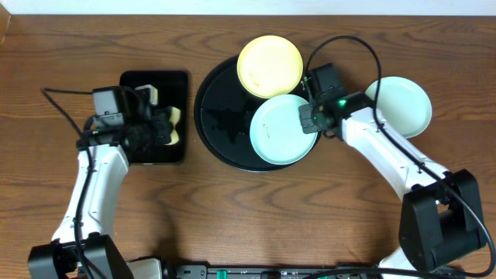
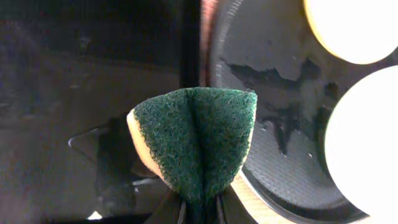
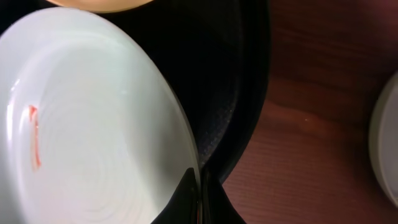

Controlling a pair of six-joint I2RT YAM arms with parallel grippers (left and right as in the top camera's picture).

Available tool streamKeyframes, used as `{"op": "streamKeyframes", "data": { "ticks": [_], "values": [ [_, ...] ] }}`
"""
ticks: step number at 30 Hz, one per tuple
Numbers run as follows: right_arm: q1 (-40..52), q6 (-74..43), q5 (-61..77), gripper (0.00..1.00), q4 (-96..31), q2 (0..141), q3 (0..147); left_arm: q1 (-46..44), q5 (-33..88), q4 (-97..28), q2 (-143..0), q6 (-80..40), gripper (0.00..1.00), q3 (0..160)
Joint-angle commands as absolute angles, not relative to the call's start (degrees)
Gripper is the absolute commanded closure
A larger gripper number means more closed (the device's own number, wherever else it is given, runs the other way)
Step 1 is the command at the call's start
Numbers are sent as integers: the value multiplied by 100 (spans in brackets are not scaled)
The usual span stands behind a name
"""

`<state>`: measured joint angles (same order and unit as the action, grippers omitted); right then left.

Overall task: Clean dirty plates on tray and stack at the side
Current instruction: 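Bring the sponge with the left gripper onto the second plate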

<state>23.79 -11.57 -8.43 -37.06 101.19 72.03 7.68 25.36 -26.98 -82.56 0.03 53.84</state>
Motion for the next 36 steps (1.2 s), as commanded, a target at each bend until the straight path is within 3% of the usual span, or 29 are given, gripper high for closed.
{"op": "streamKeyframes", "data": {
  "ticks": [1,11,26,36],
  "values": [
    [2456,-1531,-1350,99,-3706,10121,7220,338,2591,-2578,-8256,10,92,5422],
    [2462,-2633,-1645,99,-3535,10235,7054,-904,2027,-1699,-8263,-1505,92,5422],
    [2477,-2630,-1605,99,-3734,10235,7043,-2683,1579,-908,-9236,-1922,92,5422],
    [2480,-2611,-1581,99,-3732,10235,7041,-3122,1575,296,-10018,-2010,92,5422]
  ]
}}
